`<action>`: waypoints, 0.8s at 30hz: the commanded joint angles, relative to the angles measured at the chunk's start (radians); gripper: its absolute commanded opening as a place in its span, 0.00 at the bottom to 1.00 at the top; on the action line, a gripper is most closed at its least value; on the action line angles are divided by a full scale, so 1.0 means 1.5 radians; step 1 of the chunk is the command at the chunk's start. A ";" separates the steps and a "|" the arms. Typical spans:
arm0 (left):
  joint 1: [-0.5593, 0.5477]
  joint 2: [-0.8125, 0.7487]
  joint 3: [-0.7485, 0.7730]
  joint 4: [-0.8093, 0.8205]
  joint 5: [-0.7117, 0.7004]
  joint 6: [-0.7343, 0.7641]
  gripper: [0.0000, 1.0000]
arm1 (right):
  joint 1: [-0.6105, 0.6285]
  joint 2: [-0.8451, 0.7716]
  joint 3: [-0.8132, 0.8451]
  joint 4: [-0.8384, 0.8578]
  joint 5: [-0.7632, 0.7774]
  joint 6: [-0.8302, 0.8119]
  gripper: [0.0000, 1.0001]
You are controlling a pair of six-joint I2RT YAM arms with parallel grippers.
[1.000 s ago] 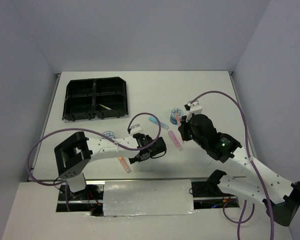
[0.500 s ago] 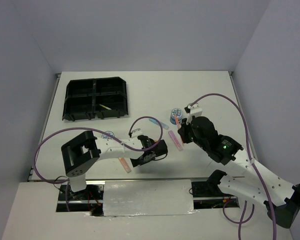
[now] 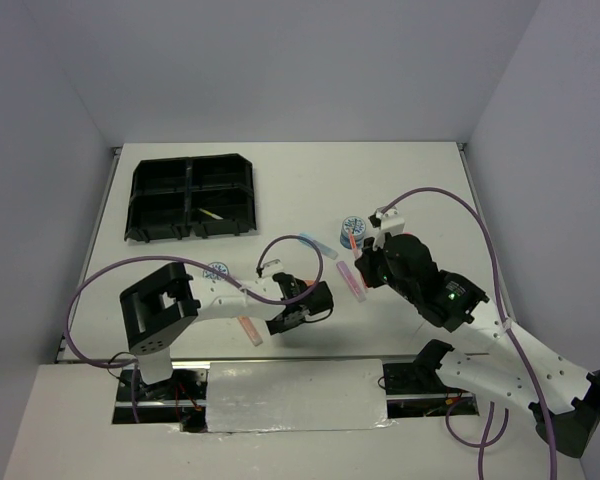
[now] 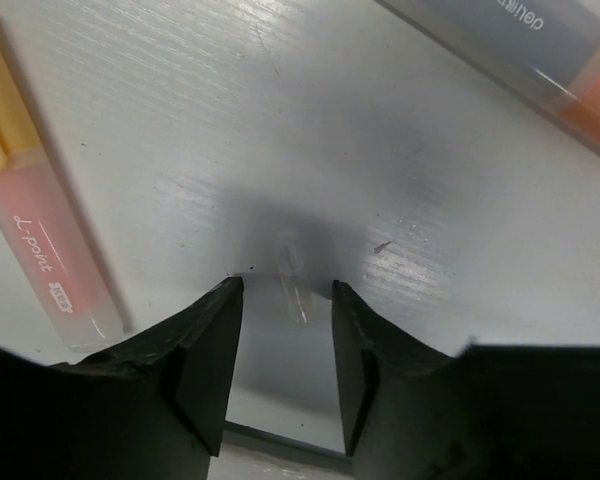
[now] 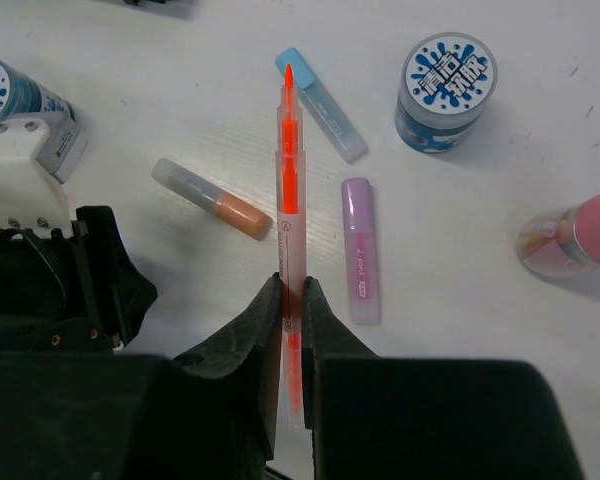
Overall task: Sort the stationery into containers
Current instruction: Close the pen cap on the pen.
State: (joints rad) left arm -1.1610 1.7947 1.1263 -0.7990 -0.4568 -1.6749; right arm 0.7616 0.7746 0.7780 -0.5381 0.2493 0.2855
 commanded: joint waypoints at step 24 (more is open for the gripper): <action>0.018 -0.543 -0.149 0.339 -0.099 0.426 0.00 | 0.021 -0.133 -0.275 0.458 -0.325 0.187 0.00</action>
State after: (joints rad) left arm -1.1404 1.1362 0.9619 -0.4328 -0.5465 -1.2083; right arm 0.7742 0.5797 0.4202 -0.1356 -0.1284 0.4397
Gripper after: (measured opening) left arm 0.143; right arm 0.136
